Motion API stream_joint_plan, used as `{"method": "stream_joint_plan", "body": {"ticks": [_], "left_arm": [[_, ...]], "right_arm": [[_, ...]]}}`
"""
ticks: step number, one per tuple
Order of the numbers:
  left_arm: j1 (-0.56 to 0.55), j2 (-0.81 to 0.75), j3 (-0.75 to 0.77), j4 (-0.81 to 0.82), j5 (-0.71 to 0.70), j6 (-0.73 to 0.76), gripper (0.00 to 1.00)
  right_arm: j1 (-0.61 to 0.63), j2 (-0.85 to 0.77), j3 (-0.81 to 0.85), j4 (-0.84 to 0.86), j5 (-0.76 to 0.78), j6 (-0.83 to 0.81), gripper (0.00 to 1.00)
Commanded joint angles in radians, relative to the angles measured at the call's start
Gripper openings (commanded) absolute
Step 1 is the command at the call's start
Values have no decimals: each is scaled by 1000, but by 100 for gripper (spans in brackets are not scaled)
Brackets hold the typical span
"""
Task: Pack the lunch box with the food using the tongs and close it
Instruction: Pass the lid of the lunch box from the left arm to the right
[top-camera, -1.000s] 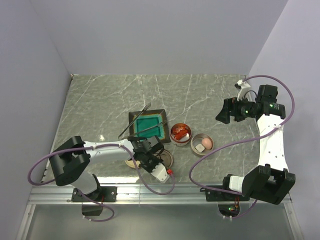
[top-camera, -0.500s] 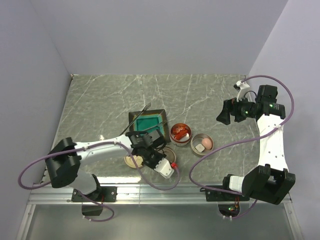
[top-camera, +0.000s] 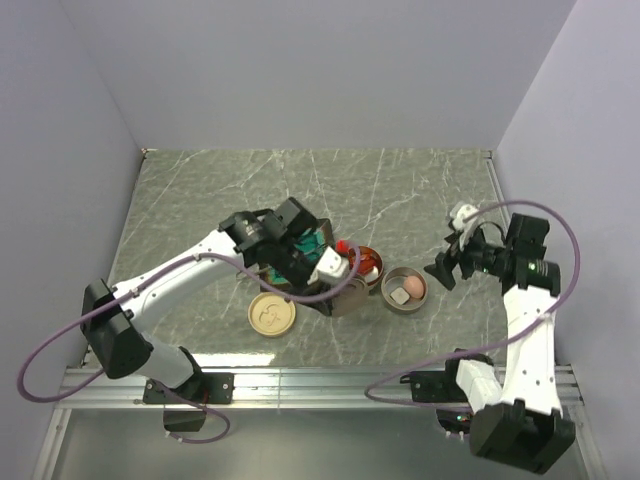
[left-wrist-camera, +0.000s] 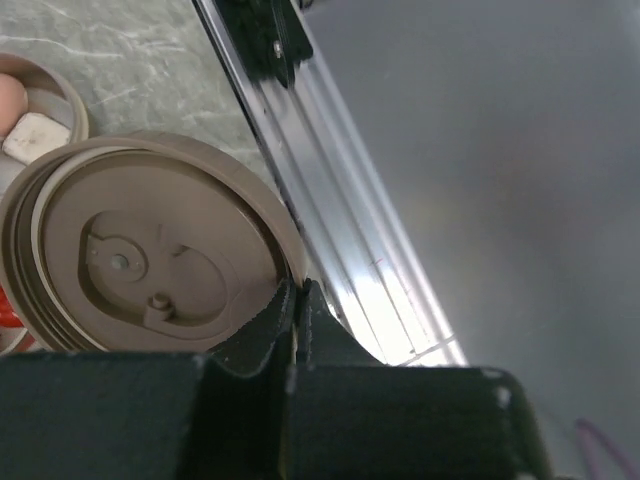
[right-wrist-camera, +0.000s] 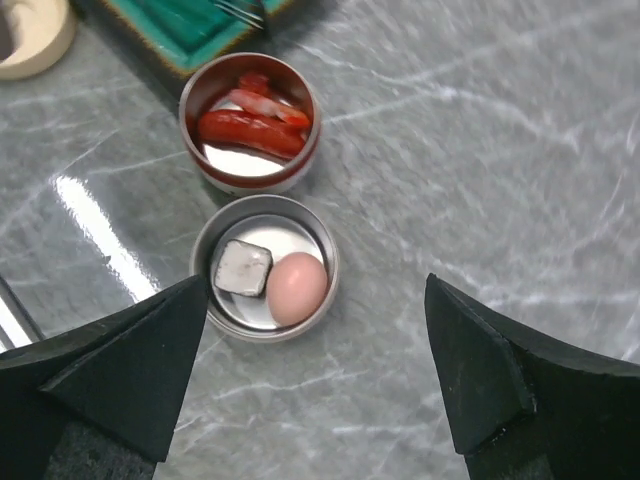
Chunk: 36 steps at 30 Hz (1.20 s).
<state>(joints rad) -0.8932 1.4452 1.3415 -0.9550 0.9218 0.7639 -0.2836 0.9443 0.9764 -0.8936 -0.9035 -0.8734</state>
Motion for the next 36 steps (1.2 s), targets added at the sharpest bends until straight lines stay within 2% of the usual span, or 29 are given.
{"method": "stream_joint_plan", "body": {"ticks": [1,5,6,8,9,10,11,12,13,14,15,16,17,18,21,22,23,24,25,26,27,32,36], "left_arm": [[75,33,86,-77,242,-69,0],[157,87,149,-117,362,-96,0],[171,93,157,-110,388,-109,0],[206,92,159,-32,437,-194,0],[220,86,157,8,445,-225,0],[235,81,150,51,460,-262,0],[269,66,143,100,465,-359,1],[284,54,133,254,469,-423,0],[296,37,93,347,460,-498,1],[316,-9,59,481,450,-679,1],[326,-37,23,610,433,-798,0],[333,-58,-54,885,398,-997,0],[345,-83,-83,992,384,-1076,0],[350,-83,-97,1051,371,-1125,0],[356,-63,-62,1085,344,-1182,0],[356,-68,-83,1136,329,-1278,0],[365,-81,-103,1297,315,-1343,0],[372,-85,-143,1382,284,-1414,0],[378,-82,-153,1457,278,-1551,0],[385,-69,-157,1593,270,-1610,0],[390,-66,-171,1642,246,-1658,0],[415,-48,-166,1772,212,-1802,0],[421,-31,-150,1828,196,-1850,0]], "right_arm": [[7,-91,-77,68,-158,-231,95],[23,-179,-128,88,-284,-341,88],[38,-194,-143,116,-304,-291,81],[96,-228,-171,307,-287,-109,75],[110,-233,-176,376,-278,78,70],[125,-231,-177,445,-272,141,69],[144,-223,-173,446,-272,181,68],[179,-222,-173,455,-272,292,67],[198,-226,-188,549,-262,379,67],[211,-252,-241,621,-250,466,67],[227,-275,-281,706,-236,646,68],[265,-303,-324,890,-177,731,68],[279,-361,-405,997,-143,801,68],[350,-384,-436,1132,-106,886,70],[452,-404,-469,1229,70,988,71],[495,-394,-466,1286,99,1020,71],[507,-366,-463,1324,124,1063,70],[517,-349,-455,1366,168,1146,70],[529,-331,-449,1439,185,1183,69],[552,-294,-427,1466,208,1218,69],[567,-276,-415,1490,241,1270,69],[649,-194,-352,1587,328,1321,71],[713,-145,-320,1627,374,1327,72]]}}
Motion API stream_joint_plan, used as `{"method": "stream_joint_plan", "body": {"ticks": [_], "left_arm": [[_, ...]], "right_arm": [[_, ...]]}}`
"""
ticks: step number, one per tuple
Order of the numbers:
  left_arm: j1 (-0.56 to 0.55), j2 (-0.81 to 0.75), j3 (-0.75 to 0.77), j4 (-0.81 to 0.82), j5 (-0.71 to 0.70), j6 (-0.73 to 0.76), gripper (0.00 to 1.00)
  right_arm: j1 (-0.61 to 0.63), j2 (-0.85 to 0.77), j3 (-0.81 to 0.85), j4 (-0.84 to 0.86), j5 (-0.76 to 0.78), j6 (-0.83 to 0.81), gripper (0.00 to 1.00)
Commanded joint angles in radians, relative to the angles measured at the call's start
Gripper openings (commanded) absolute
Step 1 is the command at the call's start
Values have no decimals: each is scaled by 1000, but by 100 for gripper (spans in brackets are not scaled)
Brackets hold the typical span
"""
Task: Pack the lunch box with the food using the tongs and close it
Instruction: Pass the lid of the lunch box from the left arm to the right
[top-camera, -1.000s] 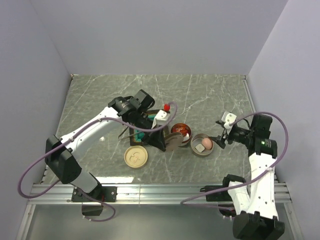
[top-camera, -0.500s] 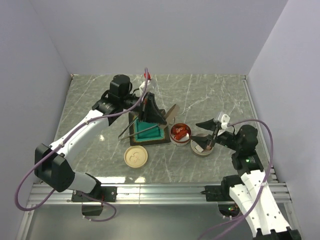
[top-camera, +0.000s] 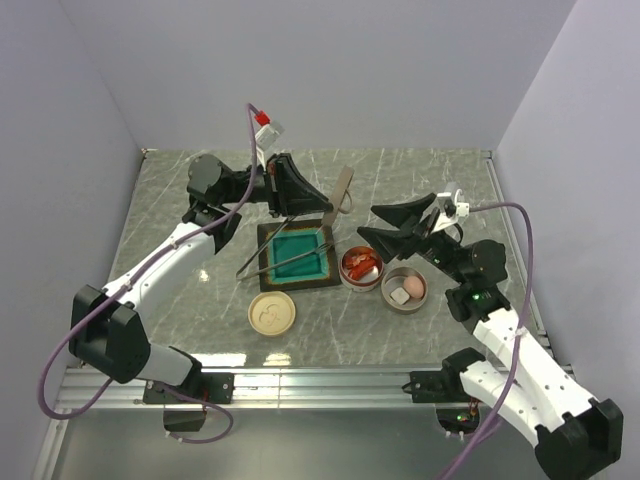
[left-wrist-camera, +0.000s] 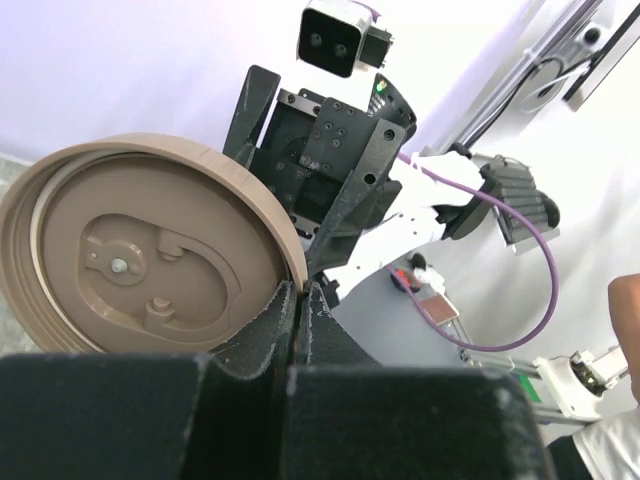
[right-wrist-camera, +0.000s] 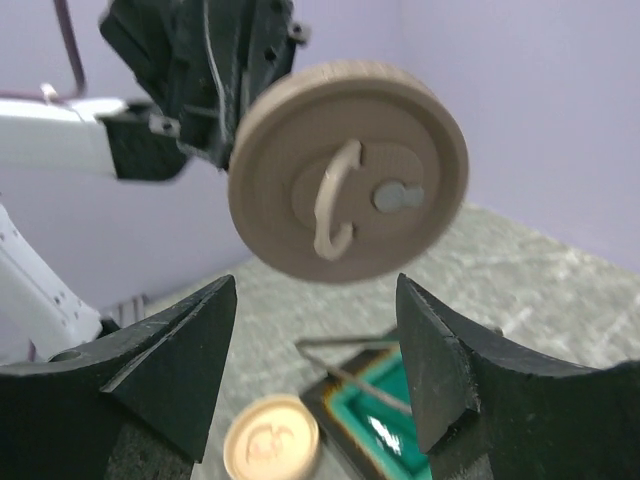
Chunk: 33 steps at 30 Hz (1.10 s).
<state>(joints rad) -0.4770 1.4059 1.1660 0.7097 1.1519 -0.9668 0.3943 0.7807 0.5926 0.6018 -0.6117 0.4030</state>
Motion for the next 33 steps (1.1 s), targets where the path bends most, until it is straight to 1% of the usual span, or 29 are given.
{"method": "stream_joint_plan", "body": {"ticks": [1,7,15,16,20,23,27,31,33], "left_arm": [[5,10,26,174,-35,-133,0],[3,22,24,224,-47,-181,0],[-3,24,29,249,-52,-213,0],[-6,24,31,251,-54,-220,0],[-17,22,37,263,-44,-220,0],[-18,18,29,273,-49,-233,0],[-18,16,26,283,-52,-243,0],[-20,19,27,298,-49,-253,0],[-21,19,23,300,-50,-257,0]], "right_arm": [[41,37,72,135,92,45,72],[74,81,105,164,107,-1,70],[86,140,156,170,136,-27,62],[87,152,161,174,132,-27,60],[90,176,179,187,110,-23,46],[94,183,179,191,99,-24,41],[103,181,174,190,72,-30,39],[104,180,159,187,92,-44,38],[106,181,157,193,84,-43,36]]}}
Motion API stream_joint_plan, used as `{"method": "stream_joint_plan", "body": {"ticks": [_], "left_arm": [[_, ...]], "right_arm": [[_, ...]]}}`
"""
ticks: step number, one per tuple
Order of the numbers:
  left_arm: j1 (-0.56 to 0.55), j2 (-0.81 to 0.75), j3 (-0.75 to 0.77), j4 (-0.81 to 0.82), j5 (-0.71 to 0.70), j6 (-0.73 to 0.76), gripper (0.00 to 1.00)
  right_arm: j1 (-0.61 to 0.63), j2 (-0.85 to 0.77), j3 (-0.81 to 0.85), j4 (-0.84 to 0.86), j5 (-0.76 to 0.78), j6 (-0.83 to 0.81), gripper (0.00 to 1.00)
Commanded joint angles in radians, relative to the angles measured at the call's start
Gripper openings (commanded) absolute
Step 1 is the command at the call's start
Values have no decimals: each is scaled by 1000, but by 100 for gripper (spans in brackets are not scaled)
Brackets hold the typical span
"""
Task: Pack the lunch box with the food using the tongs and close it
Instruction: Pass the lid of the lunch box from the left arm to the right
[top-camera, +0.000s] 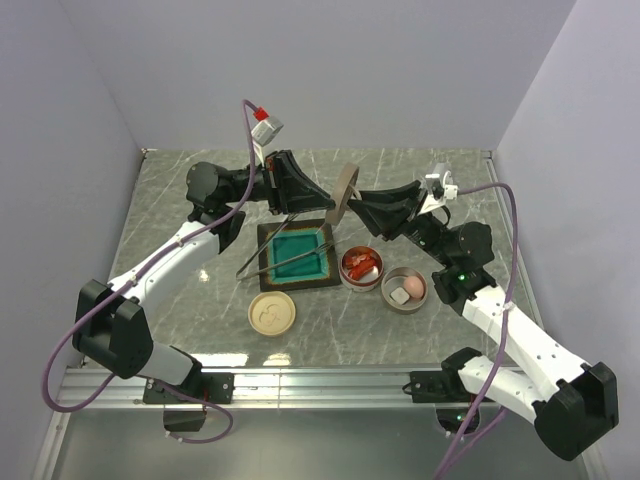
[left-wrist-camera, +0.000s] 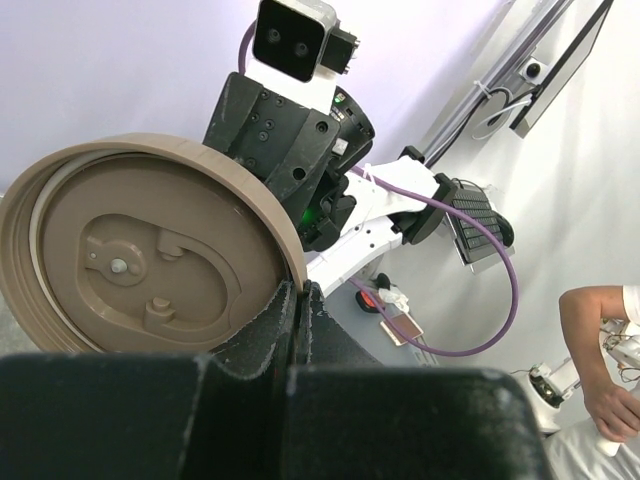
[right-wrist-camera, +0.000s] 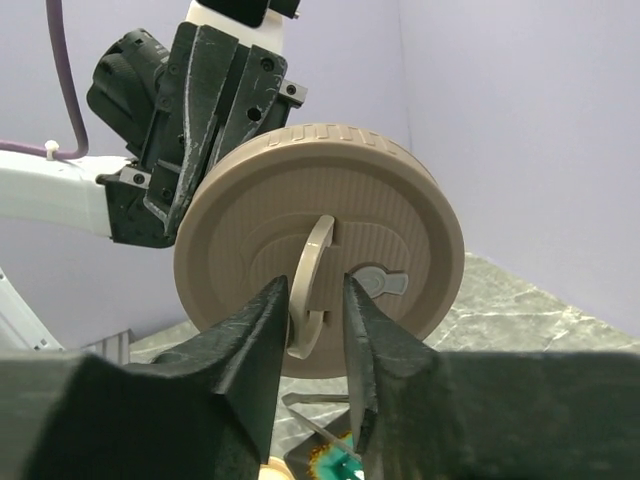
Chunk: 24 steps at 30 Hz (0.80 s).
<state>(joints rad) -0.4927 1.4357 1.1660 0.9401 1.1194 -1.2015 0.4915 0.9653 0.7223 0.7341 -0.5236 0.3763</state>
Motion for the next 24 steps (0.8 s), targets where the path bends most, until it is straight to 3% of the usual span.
{"method": "stream_joint_plan", "body": {"ticks": [1,4,7,8,9,12,17,21,22,24], "left_arm": [[-7,-12,21,66,-18,-21,0],[-9,-18,23,52,-21,-10,2],[-9,-24,23,20,-21,9,9],[-9,-26,20,-12,-20,16,14],[-9,-29,21,-36,-20,40,26],[6,-40,29,-151,-15,98,51],[94,-69,84,-386,-13,261,63],[167,-101,187,-748,-41,608,91],[174,-104,208,-905,-46,673,99],[175,-94,299,-1115,-110,880,99]], "right_arm": [[7,-2,29,62,-12,-16,34],[9,-5,40,41,-23,-23,20],[4,-22,49,-8,-24,-50,0],[1,-28,48,-19,-26,-59,0],[-4,-36,48,-48,-32,-60,0],[-16,-72,61,-163,-53,-99,0],[-63,-96,156,-444,-108,-253,0],[-120,-89,276,-819,-116,-448,0],[-128,-85,298,-884,-116,-524,0],[-142,-54,342,-1089,-99,-620,0]]}}
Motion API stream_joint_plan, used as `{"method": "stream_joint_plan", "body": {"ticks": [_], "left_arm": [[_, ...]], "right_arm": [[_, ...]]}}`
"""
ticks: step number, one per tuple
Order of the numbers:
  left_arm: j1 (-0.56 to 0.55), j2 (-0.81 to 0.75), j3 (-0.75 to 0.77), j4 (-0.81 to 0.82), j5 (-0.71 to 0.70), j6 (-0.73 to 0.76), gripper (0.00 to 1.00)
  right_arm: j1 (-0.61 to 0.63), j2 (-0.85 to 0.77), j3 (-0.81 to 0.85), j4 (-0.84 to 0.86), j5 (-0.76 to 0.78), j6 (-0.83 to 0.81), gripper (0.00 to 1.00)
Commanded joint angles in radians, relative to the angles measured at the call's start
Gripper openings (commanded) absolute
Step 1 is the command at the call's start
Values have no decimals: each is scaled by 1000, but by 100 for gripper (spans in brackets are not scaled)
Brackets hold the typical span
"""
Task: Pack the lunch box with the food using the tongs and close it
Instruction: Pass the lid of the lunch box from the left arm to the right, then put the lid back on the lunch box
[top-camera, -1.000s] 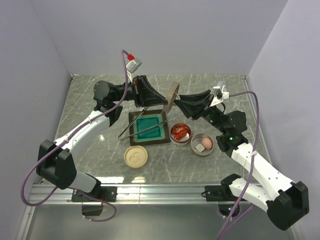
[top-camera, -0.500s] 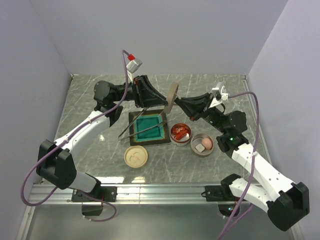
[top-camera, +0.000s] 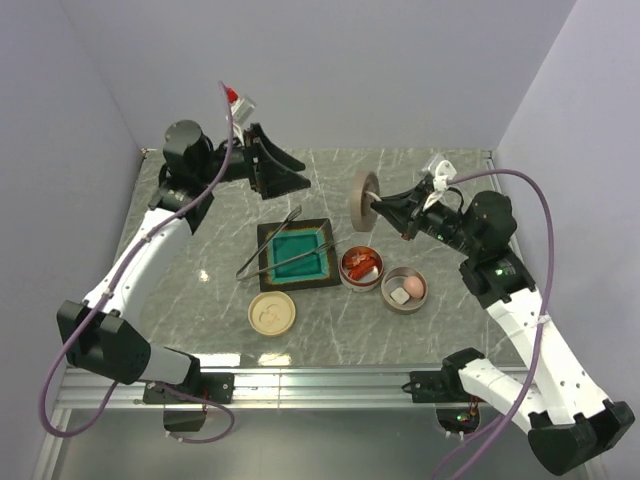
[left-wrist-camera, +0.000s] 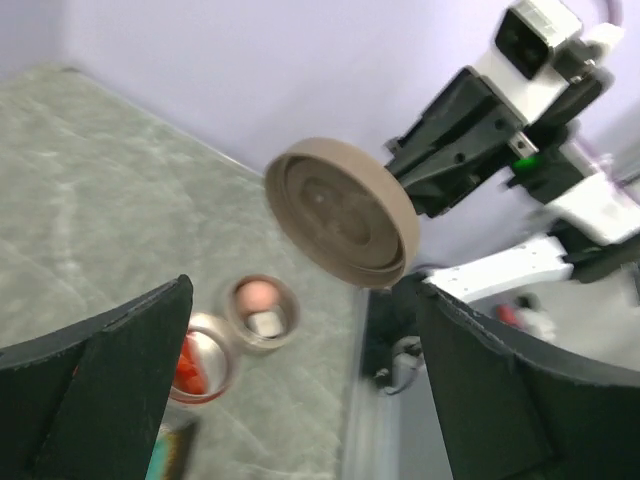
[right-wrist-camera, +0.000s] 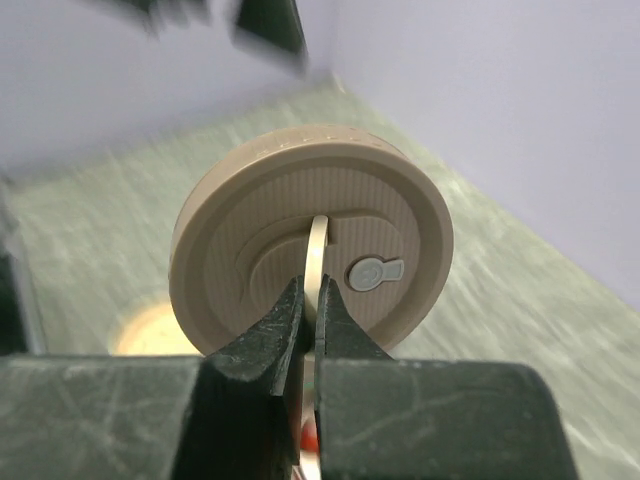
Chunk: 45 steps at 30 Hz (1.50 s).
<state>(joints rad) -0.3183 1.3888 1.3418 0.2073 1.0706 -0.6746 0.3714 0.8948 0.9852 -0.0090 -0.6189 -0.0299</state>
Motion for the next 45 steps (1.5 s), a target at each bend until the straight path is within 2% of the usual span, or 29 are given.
{"method": "stream_joint_plan", "body": {"ticks": [1,2,5,13,15,19,21,26,34,40,44,45], "left_arm": [[2,-43,153,-461,-83,407,99],[4,-37,199,-594,-136,456,100],[5,-36,246,-739,-262,610,99],[16,-68,252,-870,-478,696,99],[33,-47,267,-922,-509,690,99],[73,-11,286,-982,-483,681,99],[97,-17,267,-970,-486,624,99],[127,-31,229,-954,-491,606,99],[136,-37,204,-941,-495,598,100],[136,-42,194,-934,-489,601,99],[136,-50,188,-930,-480,610,99],[136,-50,185,-928,-477,612,99]], "right_arm": [[-26,32,130,-421,14,-320,0],[-32,45,153,-492,34,-368,0],[-72,95,210,-727,100,-517,0],[-109,217,254,-993,235,-703,0],[-117,242,241,-1005,257,-708,0],[-117,308,217,-1008,332,-688,0],[-115,346,210,-1000,355,-653,0],[-98,404,202,-1003,397,-599,0],[-22,389,87,-918,467,-496,0],[6,305,-9,-809,504,-587,0],[8,196,-101,-755,478,-738,0],[8,175,-118,-753,464,-825,0]]}}
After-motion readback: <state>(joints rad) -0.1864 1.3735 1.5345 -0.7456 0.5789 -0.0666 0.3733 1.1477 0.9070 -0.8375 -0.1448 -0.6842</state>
